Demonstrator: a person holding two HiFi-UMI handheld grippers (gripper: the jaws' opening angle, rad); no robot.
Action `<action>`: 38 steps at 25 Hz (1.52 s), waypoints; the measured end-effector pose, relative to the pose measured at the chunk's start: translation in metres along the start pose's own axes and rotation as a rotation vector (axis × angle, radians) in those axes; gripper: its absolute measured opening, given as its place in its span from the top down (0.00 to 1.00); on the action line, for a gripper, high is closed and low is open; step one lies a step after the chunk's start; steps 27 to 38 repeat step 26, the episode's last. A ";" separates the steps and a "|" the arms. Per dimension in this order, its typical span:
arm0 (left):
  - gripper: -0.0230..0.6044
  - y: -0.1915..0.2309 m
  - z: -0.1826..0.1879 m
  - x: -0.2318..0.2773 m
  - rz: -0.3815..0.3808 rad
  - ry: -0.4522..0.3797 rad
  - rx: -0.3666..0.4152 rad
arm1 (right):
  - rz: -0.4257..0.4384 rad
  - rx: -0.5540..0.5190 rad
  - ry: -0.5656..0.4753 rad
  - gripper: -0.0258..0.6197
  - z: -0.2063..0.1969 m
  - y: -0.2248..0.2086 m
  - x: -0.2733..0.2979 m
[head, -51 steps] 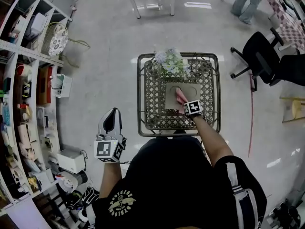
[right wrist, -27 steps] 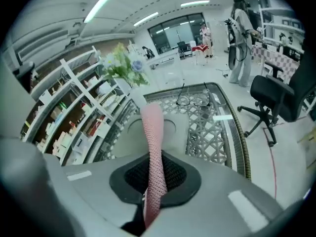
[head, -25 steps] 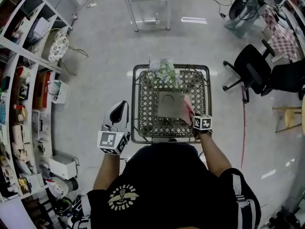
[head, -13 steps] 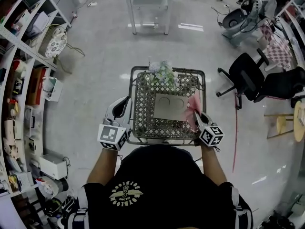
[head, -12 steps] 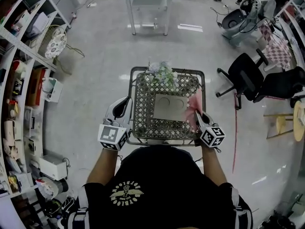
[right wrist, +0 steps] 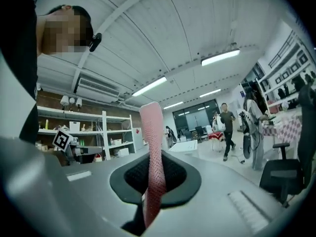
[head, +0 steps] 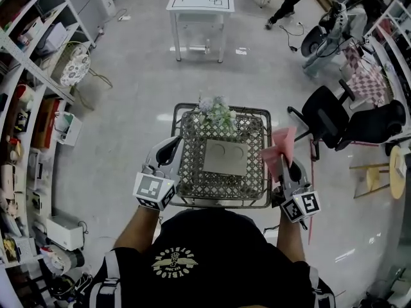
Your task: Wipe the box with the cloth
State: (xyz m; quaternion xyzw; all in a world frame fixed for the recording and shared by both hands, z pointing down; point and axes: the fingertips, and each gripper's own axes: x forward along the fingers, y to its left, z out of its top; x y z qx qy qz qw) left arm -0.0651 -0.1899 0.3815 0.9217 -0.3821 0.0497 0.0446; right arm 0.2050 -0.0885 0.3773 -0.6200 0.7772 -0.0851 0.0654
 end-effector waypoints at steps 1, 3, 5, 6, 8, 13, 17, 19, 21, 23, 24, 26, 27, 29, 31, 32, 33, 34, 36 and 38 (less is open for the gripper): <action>0.96 -0.001 0.000 0.000 -0.003 0.003 -0.002 | 0.002 -0.020 -0.011 0.93 0.006 0.003 -0.001; 0.96 -0.001 -0.002 0.001 -0.007 0.003 -0.003 | 0.009 -0.033 -0.028 0.93 0.013 0.006 -0.001; 0.96 -0.004 -0.003 0.001 -0.004 -0.002 -0.004 | 0.007 -0.042 -0.024 0.93 0.013 0.002 -0.003; 0.96 -0.006 -0.003 0.001 0.000 -0.002 -0.005 | 0.006 -0.046 -0.022 0.93 0.012 -0.002 -0.005; 0.96 -0.010 -0.003 0.003 0.012 -0.002 -0.007 | 0.012 -0.035 -0.023 0.93 0.013 -0.007 -0.008; 0.96 -0.012 0.002 0.003 0.039 -0.007 -0.003 | 0.018 -0.045 -0.004 0.93 0.012 -0.019 -0.009; 0.96 -0.018 0.000 0.002 0.062 -0.003 -0.001 | 0.048 -0.025 -0.014 0.93 0.013 -0.024 -0.008; 0.96 -0.021 0.001 0.003 0.078 -0.013 0.007 | 0.060 -0.018 -0.014 0.93 0.013 -0.029 -0.008; 0.96 -0.024 0.001 0.003 0.090 -0.015 0.008 | 0.070 -0.015 -0.017 0.93 0.014 -0.032 -0.009; 0.96 -0.026 0.003 0.003 0.098 -0.017 0.007 | 0.076 -0.023 -0.019 0.93 0.015 -0.035 -0.009; 0.96 -0.027 0.003 0.004 0.100 -0.020 0.008 | 0.082 -0.024 -0.026 0.93 0.017 -0.035 -0.009; 0.96 -0.029 0.005 0.005 0.103 -0.025 0.011 | 0.095 -0.025 -0.045 0.93 0.023 -0.036 -0.007; 0.96 -0.029 0.005 0.005 0.103 -0.025 0.011 | 0.095 -0.025 -0.045 0.93 0.023 -0.036 -0.007; 0.96 -0.029 0.005 0.005 0.103 -0.025 0.011 | 0.095 -0.025 -0.045 0.93 0.023 -0.036 -0.007; 0.96 -0.029 0.005 0.005 0.103 -0.025 0.011 | 0.095 -0.025 -0.045 0.93 0.023 -0.036 -0.007; 0.96 -0.029 0.005 0.005 0.103 -0.025 0.011 | 0.095 -0.025 -0.045 0.93 0.023 -0.036 -0.007; 0.96 -0.029 0.005 0.005 0.103 -0.025 0.011 | 0.095 -0.025 -0.045 0.93 0.023 -0.036 -0.007; 0.96 -0.029 0.005 0.005 0.103 -0.025 0.011 | 0.095 -0.025 -0.045 0.93 0.023 -0.036 -0.007; 0.96 -0.029 0.005 0.005 0.103 -0.025 0.011 | 0.095 -0.025 -0.045 0.93 0.023 -0.036 -0.007; 0.96 -0.029 0.005 0.005 0.103 -0.025 0.011 | 0.095 -0.025 -0.045 0.93 0.023 -0.036 -0.007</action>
